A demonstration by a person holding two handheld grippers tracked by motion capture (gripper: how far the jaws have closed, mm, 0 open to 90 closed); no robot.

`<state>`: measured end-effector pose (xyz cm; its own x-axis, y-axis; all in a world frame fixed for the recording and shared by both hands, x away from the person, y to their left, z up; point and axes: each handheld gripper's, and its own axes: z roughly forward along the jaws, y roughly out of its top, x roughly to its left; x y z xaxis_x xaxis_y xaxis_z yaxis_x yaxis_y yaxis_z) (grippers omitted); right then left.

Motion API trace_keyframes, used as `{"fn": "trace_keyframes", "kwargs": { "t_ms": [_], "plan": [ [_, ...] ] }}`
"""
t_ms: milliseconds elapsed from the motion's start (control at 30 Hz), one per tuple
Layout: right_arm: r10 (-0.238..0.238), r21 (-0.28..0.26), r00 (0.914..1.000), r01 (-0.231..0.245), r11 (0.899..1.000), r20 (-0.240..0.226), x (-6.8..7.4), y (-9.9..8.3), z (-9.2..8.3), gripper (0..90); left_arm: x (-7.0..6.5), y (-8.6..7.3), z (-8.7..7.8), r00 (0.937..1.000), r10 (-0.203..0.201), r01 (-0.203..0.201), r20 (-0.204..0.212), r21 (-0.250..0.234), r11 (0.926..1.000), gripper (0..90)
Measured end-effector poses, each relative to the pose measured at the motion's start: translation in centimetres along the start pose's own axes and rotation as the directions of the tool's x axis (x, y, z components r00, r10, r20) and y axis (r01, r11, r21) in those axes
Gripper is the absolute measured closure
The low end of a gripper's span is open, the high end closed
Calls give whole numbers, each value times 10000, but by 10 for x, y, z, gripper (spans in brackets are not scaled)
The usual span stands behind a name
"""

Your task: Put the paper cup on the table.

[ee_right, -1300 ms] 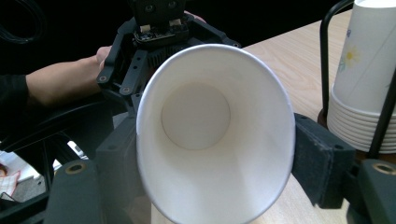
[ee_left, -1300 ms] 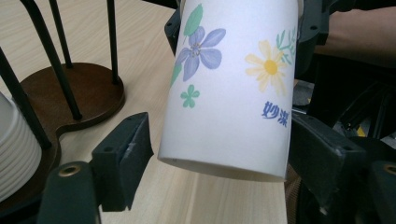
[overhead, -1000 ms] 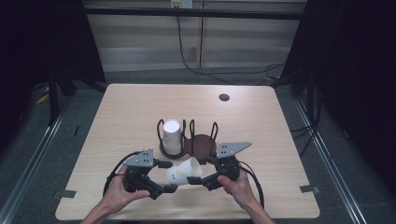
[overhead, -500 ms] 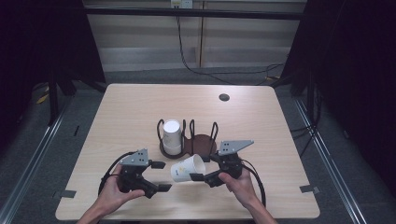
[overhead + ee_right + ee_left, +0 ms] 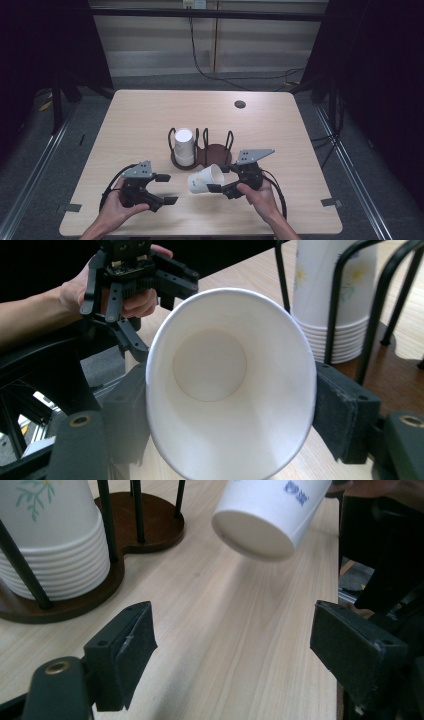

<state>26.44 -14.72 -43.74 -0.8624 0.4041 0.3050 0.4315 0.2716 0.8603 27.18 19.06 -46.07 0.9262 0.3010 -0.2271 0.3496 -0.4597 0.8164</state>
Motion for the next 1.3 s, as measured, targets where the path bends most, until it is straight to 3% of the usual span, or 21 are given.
{"fn": "trace_keyframes", "kwargs": {
  "t_ms": [567, 667, 867, 967, 1300],
  "plan": [
    [213, 312, 9967, -238, 9992, 786, -2, -1, -37, 256, 2, -7, -5, 9991, -104, 108, -401, 110, 9999, 186],
    [152, 383, 9956, -188, 9991, 923, -2, -1, -39, 254, 2, -7, -7, 9996, -75, 76, -280, 25, 10000, 223],
    [227, 546, 9932, -291, 9981, 1145, -6, 1, -44, 254, 2, -8, -5, 9994, -248, 252, -241, 152, 9996, 212],
    [276, 967, 9921, -396, 9945, 1227, -11, 4, -46, 252, 1, -8, -3, 9991, -164, 178, -400, 353, 9992, 222],
    [206, 1335, 9872, -420, 9902, 1580, -19, 7, -54, 252, 1, -8, -4, 9987, -6, 30, -506, 477, 9989, 206]
  ]
}}
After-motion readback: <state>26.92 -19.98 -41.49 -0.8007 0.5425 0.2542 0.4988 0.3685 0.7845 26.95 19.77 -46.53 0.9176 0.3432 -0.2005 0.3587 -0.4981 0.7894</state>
